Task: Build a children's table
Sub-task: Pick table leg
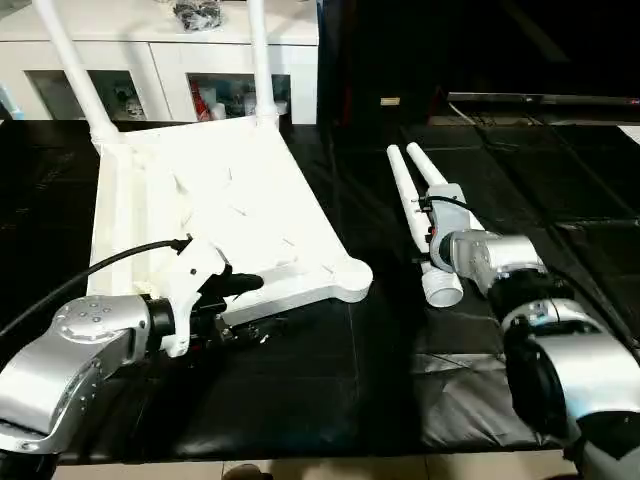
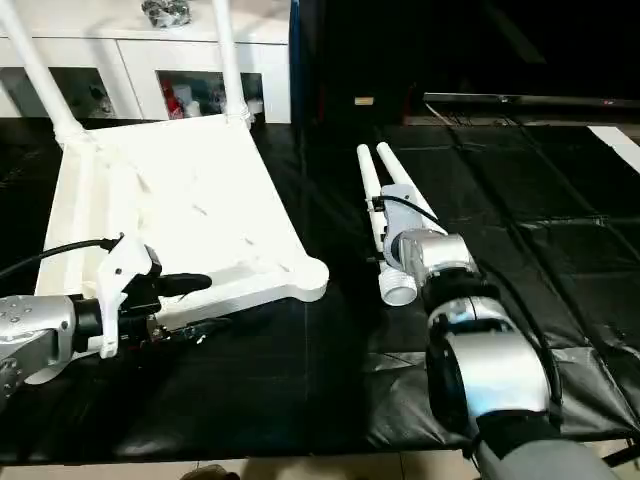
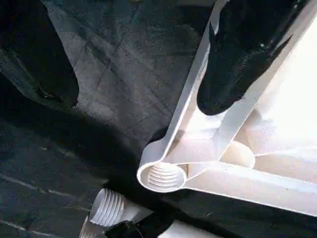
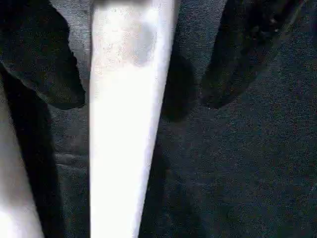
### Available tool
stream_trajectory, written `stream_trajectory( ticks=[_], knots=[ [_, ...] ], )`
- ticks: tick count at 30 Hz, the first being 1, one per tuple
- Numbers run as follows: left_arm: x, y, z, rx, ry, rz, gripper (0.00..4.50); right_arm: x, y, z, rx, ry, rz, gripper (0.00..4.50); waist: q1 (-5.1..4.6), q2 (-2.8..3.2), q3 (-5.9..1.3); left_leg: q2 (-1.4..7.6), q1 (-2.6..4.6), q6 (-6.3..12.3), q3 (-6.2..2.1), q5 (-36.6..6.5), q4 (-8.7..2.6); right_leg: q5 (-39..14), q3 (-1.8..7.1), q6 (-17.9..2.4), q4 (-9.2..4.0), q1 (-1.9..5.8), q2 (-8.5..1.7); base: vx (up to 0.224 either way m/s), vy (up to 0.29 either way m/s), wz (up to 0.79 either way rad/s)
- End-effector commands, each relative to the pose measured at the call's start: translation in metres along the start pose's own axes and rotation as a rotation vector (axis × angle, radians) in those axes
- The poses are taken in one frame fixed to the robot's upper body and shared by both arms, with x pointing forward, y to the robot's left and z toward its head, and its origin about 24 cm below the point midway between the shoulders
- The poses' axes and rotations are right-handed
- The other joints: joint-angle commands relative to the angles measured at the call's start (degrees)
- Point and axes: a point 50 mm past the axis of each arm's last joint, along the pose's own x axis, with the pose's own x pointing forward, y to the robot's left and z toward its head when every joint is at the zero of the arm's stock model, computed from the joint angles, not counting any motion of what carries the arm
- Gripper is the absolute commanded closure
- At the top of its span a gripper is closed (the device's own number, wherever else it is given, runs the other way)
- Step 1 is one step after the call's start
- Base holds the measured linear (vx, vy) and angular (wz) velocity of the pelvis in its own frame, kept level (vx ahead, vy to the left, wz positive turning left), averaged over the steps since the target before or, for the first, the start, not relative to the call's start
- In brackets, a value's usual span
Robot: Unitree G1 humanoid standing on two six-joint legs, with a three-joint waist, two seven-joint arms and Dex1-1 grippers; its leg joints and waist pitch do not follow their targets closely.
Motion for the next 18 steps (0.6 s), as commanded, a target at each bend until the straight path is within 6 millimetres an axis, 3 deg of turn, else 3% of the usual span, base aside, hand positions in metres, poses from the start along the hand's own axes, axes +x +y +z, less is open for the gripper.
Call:
stream_trajectory(
  ticks=[1,9,10,18],
  knots=[
    [0.001,-0.0009,0.0043,0.013,-0.004,-0.009,0.14,-0.0001,0.0002,-0.0013,0.05,0.026,0.039,0.8,0.06,0.1,-4.1,2.24,1.0,-1.8,-0.76,-11.67,-3.72,-12.86,3.67,-9.21,-4.1,2.86,-4.95,0.0,0.0,0.0],
    [0.002,0.0002,0.0054,0.017,-0.006,0.0,0.14,-0.0004,-0.0002,-0.0032,0.085,0.052,0.069,1.57,0.09,0.23,-4.11,2.27,0.99,-1.9,-0.79,-11.97,-3.72,-12.91,3.59,-9.44,-4.08,2.86,-4.92,0.0,0.0,0.0],
    [0.0022,0.0005,0.0051,0.019,-0.003,0.0,0.14,-0.0004,-0.0008,-0.0042,0.09,0.058,0.07,1.57,0.1,0.53,-4.13,2.28,1.03,-1.96,-0.8,-11.99,-3.68,-12.79,3.6,-9.5,-4.05,2.82,-4.92,0.0,0.0,0.0],
    [0.0052,0.0021,0.0071,0.02,-0.011,-0.003,0.14,-0.0008,-0.004,-0.0069,0.109,0.073,0.076,2.32,0.08,0.3,-4.15,2.24,1.02,-2.16,-0.78,-12.46,-3.66,-13.07,3.58,-9.69,-4.12,2.88,-4.88,0.0,0.0,0.0]
  ],
)
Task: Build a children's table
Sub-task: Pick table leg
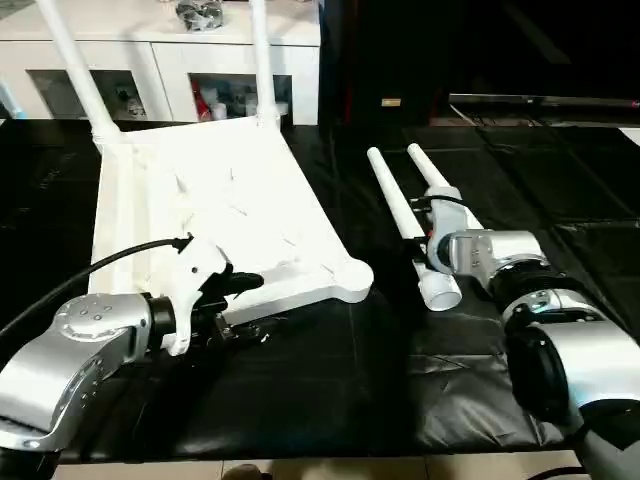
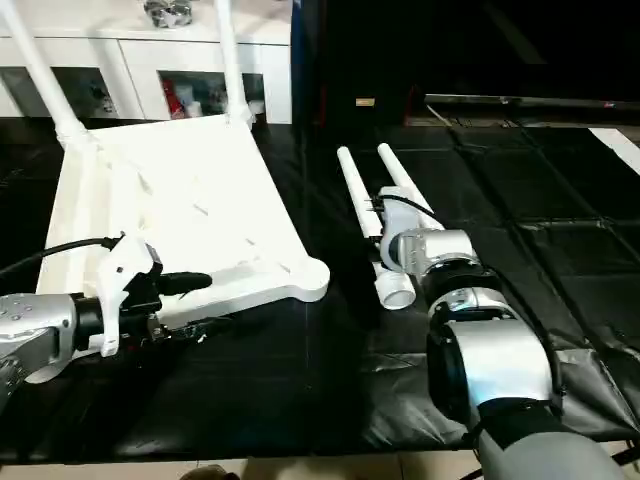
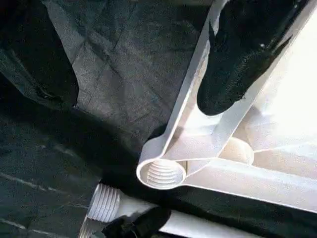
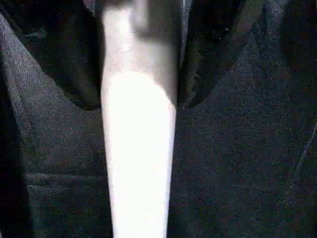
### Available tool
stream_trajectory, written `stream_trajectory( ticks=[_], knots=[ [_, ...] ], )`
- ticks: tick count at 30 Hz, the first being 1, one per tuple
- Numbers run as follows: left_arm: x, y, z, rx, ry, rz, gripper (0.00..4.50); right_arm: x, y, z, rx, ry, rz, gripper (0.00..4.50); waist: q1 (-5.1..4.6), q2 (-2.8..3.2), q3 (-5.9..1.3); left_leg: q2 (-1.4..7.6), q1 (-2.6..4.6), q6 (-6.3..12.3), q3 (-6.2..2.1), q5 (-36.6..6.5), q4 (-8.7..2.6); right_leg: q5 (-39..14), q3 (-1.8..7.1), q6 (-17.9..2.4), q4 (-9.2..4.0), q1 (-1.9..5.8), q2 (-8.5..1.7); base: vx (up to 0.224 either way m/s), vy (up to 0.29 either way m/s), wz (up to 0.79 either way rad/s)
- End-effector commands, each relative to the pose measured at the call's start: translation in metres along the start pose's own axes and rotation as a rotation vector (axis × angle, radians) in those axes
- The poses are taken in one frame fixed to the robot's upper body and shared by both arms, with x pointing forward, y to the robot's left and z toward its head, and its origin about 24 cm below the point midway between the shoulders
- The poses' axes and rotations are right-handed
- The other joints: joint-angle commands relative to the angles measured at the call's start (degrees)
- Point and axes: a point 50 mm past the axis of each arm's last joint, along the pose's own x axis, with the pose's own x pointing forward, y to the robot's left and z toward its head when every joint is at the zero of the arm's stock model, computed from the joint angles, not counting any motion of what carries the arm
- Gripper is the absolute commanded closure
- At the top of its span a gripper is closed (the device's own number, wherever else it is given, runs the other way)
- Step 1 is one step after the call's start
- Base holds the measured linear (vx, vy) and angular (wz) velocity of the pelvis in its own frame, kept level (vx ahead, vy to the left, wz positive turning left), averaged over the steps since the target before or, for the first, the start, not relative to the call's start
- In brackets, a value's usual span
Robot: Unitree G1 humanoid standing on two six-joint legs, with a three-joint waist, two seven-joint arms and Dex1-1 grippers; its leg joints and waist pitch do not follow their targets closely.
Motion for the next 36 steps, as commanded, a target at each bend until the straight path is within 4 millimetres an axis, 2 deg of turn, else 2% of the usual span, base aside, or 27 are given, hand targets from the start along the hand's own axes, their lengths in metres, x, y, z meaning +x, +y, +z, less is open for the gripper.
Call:
stream_trajectory(
  ticks=[1,3,6,17,19,21,24,26,27,28,29,30,31,32,33,34,35,36],
  knots=[
    [0.002,0.001,0.003,0.008,-0.006,-0.003,0.14,0.0,-0.002,-0.004,0.023,0.03,0.005,2.41,0.05,0.45,-4.06,2.22,1.02,-2.15,-0.75,-12.44,-3.69,-13.19,3.6,-9.64,-4.18,2.84,-4.89,0.0,0.0,0.0],
    [0.003,0.0,0.003,0.008,-0.008,-0.002,0.14,0.0,-0.004,-0.006,0.041,0.032,0.005,2.49,0.06,0.24,-4.07,2.25,1.01,-2.04,-0.78,-12.14,-3.69,-13.25,3.58,-9.61,-4.12,2.89,-4.94,0.0,0.0,0.0],
    [0.003,0.0,0.003,0.007,-0.009,0.0,0.14,0.0,-0.005,-0.007,0.046,0.033,0.004,2.65,0.09,0.29,-4.07,2.25,0.98,-1.97,-0.75,-11.88,-3.68,-13.09,3.56,-9.61,-4.12,2.83,-4.88,0.0,0.0,0.0],
    [0.003,0.004,0.003,-0.001,-0.01,0.028,0.14,0.0,-0.008,-0.006,0.111,-0.006,0.01,2.68,0.18,0.31,-4.13,2.18,0.98,-1.95,-0.77,-12.16,-3.64,-13.6,3.5,-9.25,-4.19,2.85,-4.88,0.0,0.0,0.0],
    [0.004,0.007,0.004,-0.007,-0.021,0.046,0.14,-0.002,-0.009,-0.001,0.163,-0.057,0.031,2.68,0.19,0.3,-4.13,2.16,1.0,-1.86,-0.67,-12.14,-3.58,-13.27,3.57,-9.14,-4.29,2.81,-4.88,0.0,0.0,0.0],
    [0.006,0.013,0.008,-0.024,-0.049,0.08,0.14,-0.004,-0.009,0.003,0.245,-0.117,0.087,2.68,0.21,0.6,-4.17,2.15,1.02,-1.79,-0.7,-12.11,-3.6,-12.28,3.51,-9.08,-4.27,2.87,-4.69,0.0,0.0,0.0],
    [0.006,0.015,0.01,-0.031,-0.063,0.093,0.14,-0.004,-0.009,0.004,0.263,-0.138,0.112,2.68,0.38,0.45,-4.34,2.19,0.97,-1.65,-0.77,-11.37,-3.52,-10.93,3.44,-9.72,-4.05,2.99,-4.83,0.0,0.0,0.0],
    [0.009,0.022,0.018,-0.072,-0.13,0.141,0.14,-0.01,-0.008,0.014,0.345,-0.261,0.207,2.68,0.54,0.86,-4.29,2.06,0.93,-1.31,-0.64,-11.3,-3.41,-10.5,3.54,-9.38,-4.28,3.09,-4.76,0.0,0.0,0.0],
    [0.015,0.028,0.025,-0.097,-0.184,0.182,0.14,-0.019,-0.006,0.025,0.399,-0.401,0.308,2.68,0.63,0.7,-4.4,2.11,0.98,-0.83,-0.58,-10.94,-3.37,-9.68,3.55,-9.1,-4.36,3.15,-4.7,0.0,0.0,0.0],
    [0.017,0.029,0.027,-0.103,-0.194,0.191,0.14,-0.021,-0.006,0.028,0.409,-0.436,0.333,2.68,0.63,0.7,-4.4,2.11,0.98,-0.83,-0.58,-10.94,-3.37,-9.68,3.55,-9.1,-4.36,3.15,-4.7,0.0,0.0,0.0],
    [0.02,0.03,0.029,-0.109,-0.207,0.204,0.14,-0.026,-0.004,0.031,0.421,-0.489,0.379,2.68,0.85,0.51,-4.7,2.3,0.87,-0.26,-0.9,-9.62,-3.48,-8.01,3.38,-9.25,-3.87,3.34,-4.81,0.0,0.0,0.0],
    [0.025,0.032,0.034,-0.132,-0.24,0.219,0.14,-0.032,0.001,0.033,0.434,-0.527,0.466,2.68,0.82,0.37,-4.55,2.2,0.82,0.35,-0.79,-9.4,-3.55,-7.74,3.35,-9.3,-4.09,3.35,-4.64,0.0,0.0,0.0],
    [0.03,0.034,0.039,-0.167,-0.272,0.234,0.14,-0.038,0.008,0.033,0.435,-0.56,0.549,2.68,0.91,-0.17,-4.54,2.27,0.84,0.61,-0.74,-9.31,-3.55,-7.81,3.4,-9.04,-4.21,3.46,-4.77,0.0,0.0,0.0],
    [0.03,0.034,0.039,-0.167,-0.272,0.234,0.14,-0.038,0.008,0.033,0.435,-0.56,0.549,2.68,1.25,0.11,-4.75,2.38,0.98,1.01,-0.87,-8.34,-3.44,-7.26,3.4,-9.14,-3.98,3.42,-4.97,0.0,0.0,0.0],
    [0.035,0.036,0.046,-0.215,-0.316,0.243,0.07,-0.045,0.015,0.032,0.434,-0.579,0.645,2.68,1.07,-0.14,-4.66,2.24,0.63,1.03,-0.92,-7.93,-3.62,-8.32,3.22,-9.36,-4.04,3.53,-4.9,0.0,0.0,0.0],
    [0.035,0.036,0.046,-0.215,-0.316,0.243,0.03,-0.045,0.015,0.032,0.434,-0.579,0.645,2.68,1.15,-0.11,-4.52,2.1,0.71,1.18,-0.74,-7.97,-3.55,-8.72,3.33,-8.96,-4.37,3.51,-4.81,0.0,0.0,0.0],
    [0.042,0.038,0.059,-0.267,-0.391,0.25,0.0,-0.055,0.027,0.028,0.409,-0.607,0.771,2.68,1.27,-0.42,-4.42,1.97,0.77,1.52,-0.59,-7.98,-3.44,-9.56,3.43,-8.48,-4.63,3.48,-4.8,0.0,0.0,0.0],
    [0.045,0.037,0.066,-0.296,-0.429,0.236,0.0,-0.059,0.033,0.025,0.394,-0.612,0.833,2.68,1.71,-0.19,-4.62,2.2,0.79,1.81,-0.69,-7.62,-3.37,-9.73,3.45,-8.19,-4.74,3.5,-5.1,0.0,0.0,0.0]
  ],
)
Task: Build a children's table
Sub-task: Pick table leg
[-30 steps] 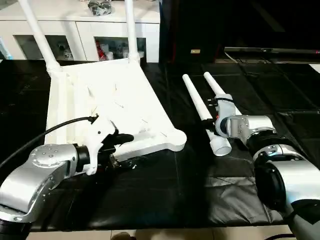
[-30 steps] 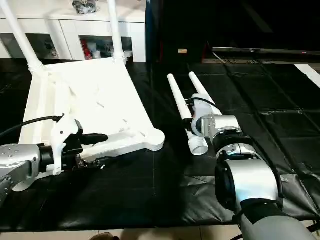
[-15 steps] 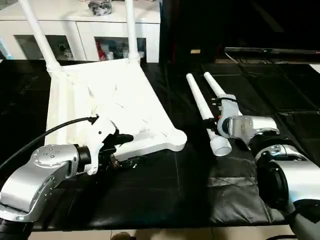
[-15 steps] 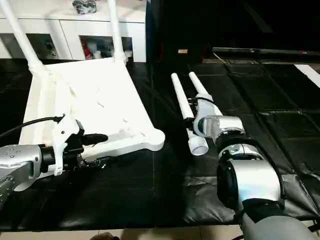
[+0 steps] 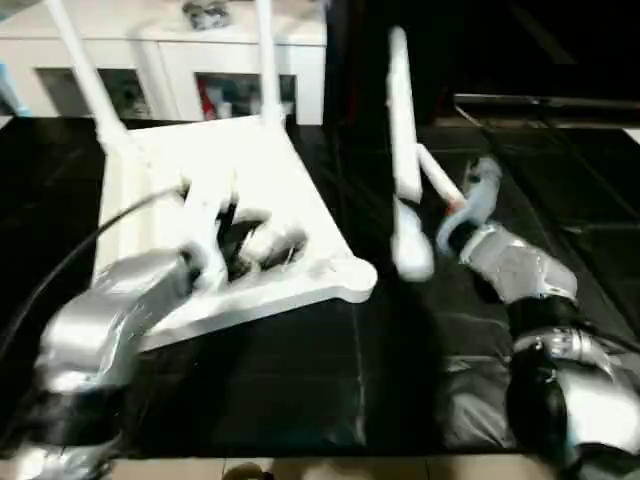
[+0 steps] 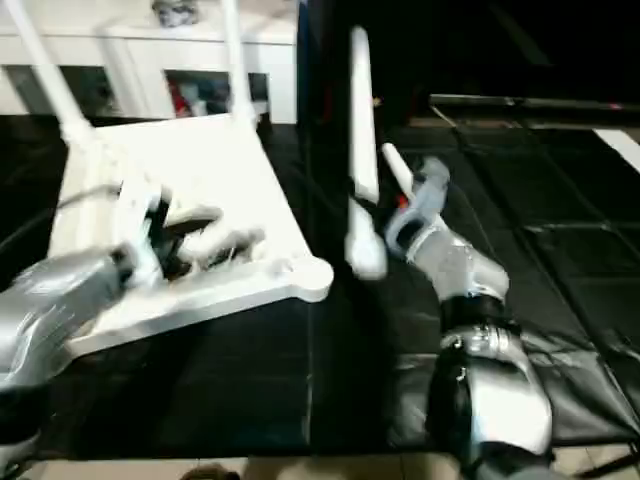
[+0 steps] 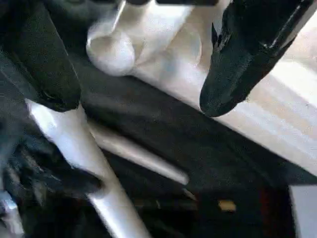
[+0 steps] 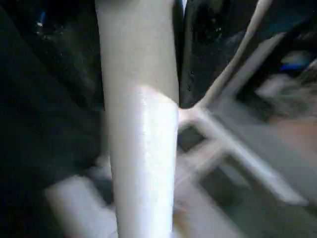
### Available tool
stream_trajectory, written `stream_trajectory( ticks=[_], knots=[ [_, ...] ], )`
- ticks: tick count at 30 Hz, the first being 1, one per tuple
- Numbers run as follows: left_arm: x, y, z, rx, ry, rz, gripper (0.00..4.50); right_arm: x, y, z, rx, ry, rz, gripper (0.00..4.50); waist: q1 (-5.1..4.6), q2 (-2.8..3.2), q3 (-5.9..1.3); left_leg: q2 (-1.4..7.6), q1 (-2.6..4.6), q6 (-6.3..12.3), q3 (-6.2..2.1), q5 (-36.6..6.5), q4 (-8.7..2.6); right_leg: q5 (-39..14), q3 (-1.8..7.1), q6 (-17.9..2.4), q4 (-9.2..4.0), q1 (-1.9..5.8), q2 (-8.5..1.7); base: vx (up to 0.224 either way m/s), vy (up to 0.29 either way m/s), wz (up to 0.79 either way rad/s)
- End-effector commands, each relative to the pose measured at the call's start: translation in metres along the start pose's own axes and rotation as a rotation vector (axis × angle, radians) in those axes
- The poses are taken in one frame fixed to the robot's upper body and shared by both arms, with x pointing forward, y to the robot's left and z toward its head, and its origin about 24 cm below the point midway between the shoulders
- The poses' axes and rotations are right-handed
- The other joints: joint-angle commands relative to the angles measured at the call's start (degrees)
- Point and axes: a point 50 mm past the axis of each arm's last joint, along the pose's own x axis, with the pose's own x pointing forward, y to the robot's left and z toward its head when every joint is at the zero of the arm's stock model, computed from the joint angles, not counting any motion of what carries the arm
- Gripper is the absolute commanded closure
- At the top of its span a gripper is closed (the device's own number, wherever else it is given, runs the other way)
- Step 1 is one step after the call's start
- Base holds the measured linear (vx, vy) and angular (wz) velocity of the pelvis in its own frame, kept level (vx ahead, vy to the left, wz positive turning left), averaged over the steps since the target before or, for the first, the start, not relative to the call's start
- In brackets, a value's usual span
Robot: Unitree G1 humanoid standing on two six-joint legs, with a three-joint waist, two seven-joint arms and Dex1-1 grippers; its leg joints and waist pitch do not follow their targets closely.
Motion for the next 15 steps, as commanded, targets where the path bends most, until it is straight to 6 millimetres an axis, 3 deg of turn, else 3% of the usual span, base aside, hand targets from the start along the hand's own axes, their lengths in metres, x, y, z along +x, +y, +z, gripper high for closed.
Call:
stream_trajectory(
  ticks=[1,2,7,9,10,11,13,14,15],
  knots=[
    [0.011,-0.004,0.019,-0.072,-0.083,-0.005,0.0,0.0,0.027,-0.009,0.023,0.023,0.21,2.68,0.55,-0.07,-4.67,2.29,0.95,1.67,-0.81,-7.68,-3.53,-10.1,3.44,-8.17,-4.59,3.45,-5.22,0.0,0.0,0.0],
    [0.014,-0.006,0.022,-0.09,-0.1,-0.012,0.0,-0.001,0.031,-0.012,0.029,0.026,0.239,2.69,0.88,-0.31,-4.72,2.33,0.88,1.73,-0.84,-7.37,-3.59,-10.48,3.37,-7.91,-4.66,3.5,-5.32,0.0,0.0,0.0],
    [0.032,-0.023,0.039,-0.217,-0.182,-0.112,0.0,-0.008,0.054,-0.02,0.064,0.044,0.389,2.69,1.55,-0.36,-4.44,2.11,0.84,1.13,-0.74,-7.57,-3.58,-14.25,3.42,-6.44,-5.26,3.26,-5.27,0.0,0.0,0.0],
    [0.039,-0.031,0.047,-0.275,-0.218,-0.156,0.0,-0.012,0.059,-0.022,0.063,0.058,0.419,2.69,1.88,0.04,-4.49,2.22,0.96,0.65,-0.87,-7.95,-3.58,-14.94,3.41,-5.51,-5.41,3.01,-5.21,0.0,0.0,0.0],
    [0.042,-0.033,0.05,-0.3,-0.227,-0.173,0.0,-0.013,0.061,-0.023,0.06,0.063,0.424,2.69,2.05,-0.06,-4.5,2.21,0.84,0.47,-0.97,-8.04,-3.68,-14.83,3.36,-5.44,-5.45,3.19,-5.26,0.0,0.0,0.0],
    [0.044,-0.036,0.051,-0.315,-0.23,-0.192,0.0,-0.014,0.062,-0.024,0.056,0.068,0.429,2.69,2.18,0.36,-4.56,2.3,0.93,0.19,-1.08,-8.28,-3.71,-14.91,3.37,-5.36,-5.37,3.13,-5.38,0.0,0.0,0.0],
    [0.045,-0.039,0.053,-0.326,-0.227,-0.207,0.0,-0.016,0.063,-0.026,0.051,0.073,0.432,2.69,2.25,0.01,-4.54,2.27,0.81,-0.06,-1.05,-8.33,-3.76,-14.55,3.39,-5.03,-5.42,3.22,-5.34,0.0,0.0,0.0],
    [0.047,-0.041,0.053,-0.331,-0.219,-0.218,0.0,-0.018,0.065,-0.027,0.047,0.078,0.435,2.69,2.38,0.43,-4.54,2.26,0.77,-0.13,-1.11,-8.26,-3.74,-14.21,3.41,-4.83,-5.47,3.18,-5.31,0.0,0.0,0.0],
    [0.049,-0.043,0.053,-0.339,-0.213,-0.227,0.0,-0.02,0.067,-0.028,0.043,0.084,0.438,2.69,2.49,0.25,-4.62,2.27,0.81,-0.16,-1.12,-7.94,-3.75,-13.47,3.41,-4.58,-5.38,3.24,-5.25,0.0,0.0,0.0]
  ],
)
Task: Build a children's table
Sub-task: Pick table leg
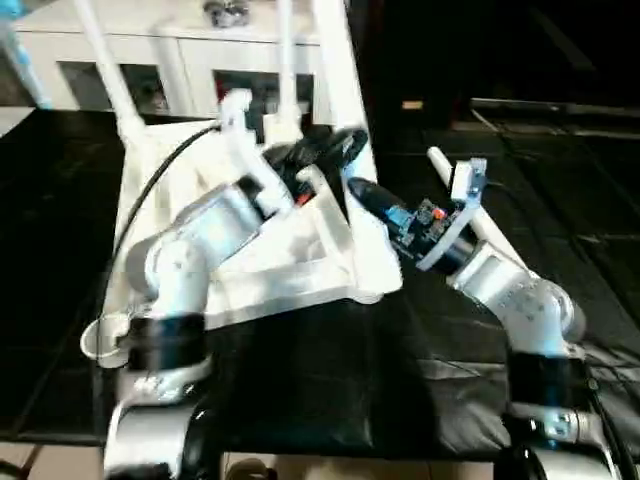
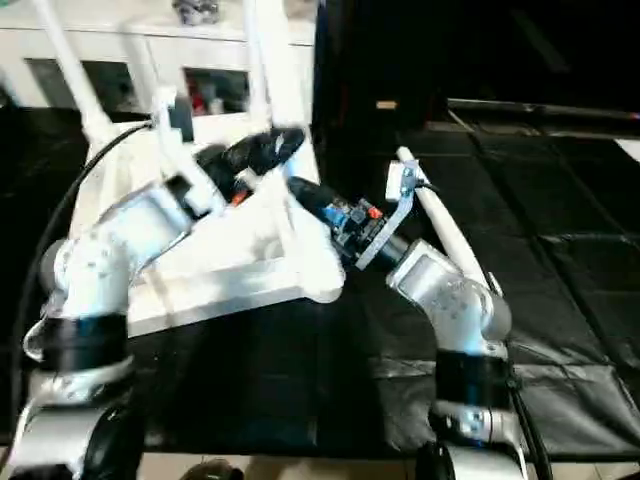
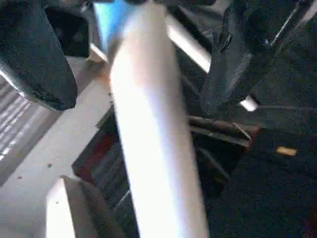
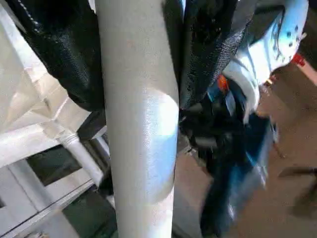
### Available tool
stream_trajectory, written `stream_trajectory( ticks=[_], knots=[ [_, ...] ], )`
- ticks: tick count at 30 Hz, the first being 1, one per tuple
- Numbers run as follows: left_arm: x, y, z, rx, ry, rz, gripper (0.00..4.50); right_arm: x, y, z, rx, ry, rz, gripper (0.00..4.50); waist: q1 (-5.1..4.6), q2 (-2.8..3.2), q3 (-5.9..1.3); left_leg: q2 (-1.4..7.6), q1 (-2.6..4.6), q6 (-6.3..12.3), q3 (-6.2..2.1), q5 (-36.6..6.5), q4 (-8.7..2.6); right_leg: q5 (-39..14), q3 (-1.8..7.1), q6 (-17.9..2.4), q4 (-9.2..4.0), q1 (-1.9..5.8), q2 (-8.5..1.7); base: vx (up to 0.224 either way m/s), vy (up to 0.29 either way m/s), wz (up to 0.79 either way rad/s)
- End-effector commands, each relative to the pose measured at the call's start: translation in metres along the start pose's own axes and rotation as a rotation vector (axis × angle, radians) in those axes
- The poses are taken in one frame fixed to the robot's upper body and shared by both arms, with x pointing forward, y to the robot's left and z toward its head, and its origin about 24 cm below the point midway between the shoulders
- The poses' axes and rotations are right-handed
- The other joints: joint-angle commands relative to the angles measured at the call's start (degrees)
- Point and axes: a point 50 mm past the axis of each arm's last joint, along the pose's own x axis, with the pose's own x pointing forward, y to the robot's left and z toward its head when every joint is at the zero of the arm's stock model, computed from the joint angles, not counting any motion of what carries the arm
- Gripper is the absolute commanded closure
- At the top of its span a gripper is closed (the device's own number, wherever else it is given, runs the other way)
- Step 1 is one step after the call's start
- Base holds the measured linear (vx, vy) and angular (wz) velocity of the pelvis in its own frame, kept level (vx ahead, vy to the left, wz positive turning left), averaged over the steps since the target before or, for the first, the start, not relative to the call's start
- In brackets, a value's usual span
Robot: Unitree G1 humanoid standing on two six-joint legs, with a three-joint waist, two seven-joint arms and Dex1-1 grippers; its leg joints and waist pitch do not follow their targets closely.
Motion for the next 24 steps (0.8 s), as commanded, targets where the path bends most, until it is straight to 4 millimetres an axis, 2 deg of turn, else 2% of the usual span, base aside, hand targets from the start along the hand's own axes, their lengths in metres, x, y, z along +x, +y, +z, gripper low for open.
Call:
stream_trajectory(
  ticks=[1,4,5,11,13,16,21,24],
  knots=[
    [0.004,-0.001,0.0,-0.024,0.014,-0.004,0.0,0.001,0.008,0.002,-0.021,0.006,0.028,2.69,0.15,0.3,-4.62,2.27,0.78,-0.2,-1.18,-7.85,-3.77,-12.76,3.4,-5.12,-5.19,3.26,-5.3,0.0,0.0,0.0],
    [0.006,-0.005,0.001,-0.05,0.008,-0.025,0.0,0.0,0.01,0.0,-0.032,0.023,0.027,2.69,0.16,0.29,-4.59,2.21,0.77,-0.53,-1.16,-8.34,-3.78,-13.09,3.36,-4.85,-5.33,3.32,-5.24,0.0,0.0,0.0],
    [0.006,-0.005,0.001,-0.053,0.008,-0.027,0.0,-0.001,0.01,0.0,-0.033,0.024,0.026,2.69,0.2,0.55,-4.6,2.26,0.76,-0.66,-1.26,-8.55,-3.82,-13.26,3.33,-4.82,-5.31,3.31,-5.29,0.0,0.0,0.0],
    [0.006,-0.01,0.0,-0.058,0.02,-0.054,0.0,0.0,0.011,-0.004,-0.07,0.042,0.006,2.69,0.13,0.51,-4.61,2.33,0.82,-0.89,-1.28,-8.78,-3.9,-12.54,3.29,-4.78,-5.33,3.29,-5.25,0.0,0.0,0.0],
    [0.006,-0.011,-0.002,-0.049,0.023,-0.053,0.34,0.002,0.01,-0.006,-0.117,0.054,-0.025,2.69,0.07,0.43,-4.58,2.33,0.77,-0.96,-1.27,-8.69,-3.92,-12.05,3.32,-5.05,-5.33,3.35,-5.3,0.0,0.0,0.0],
    [0.007,-0.012,-0.005,-0.024,0.03,-0.025,0.47,0.007,0.005,-0.006,-0.238,0.062,-0.124,2.69,-0.03,0.39,-4.51,2.39,0.82,-1.43,-1.29,-9.19,-4.0,-12.95,3.34,-4.32,-5.4,3.25,-5.35,0.0,0.0,0.0],
    [0.01,-0.004,-0.007,0.031,0.032,0.09,0.91,0.014,0.005,-0.009,-0.37,0.098,-0.171,2.69,-0.28,0.38,-4.37,2.38,0.85,-1.63,-1.36,-9.85,-4.17,-14.18,3.42,-2.86,-5.63,3.24,-5.24,0.0,0.0,0.0],
    [0.014,-0.002,-0.009,0.041,0.012,0.153,1.16,0.022,0.009,-0.012,-0.472,0.108,-0.19,2.69,-0.31,0.43,-4.51,2.44,0.9,-1.62,-1.37,-9.36,-4.08,-12.45,3.43,-3.17,-5.45,3.24,-5.24,0.0,0.0,0.0]
  ],
)
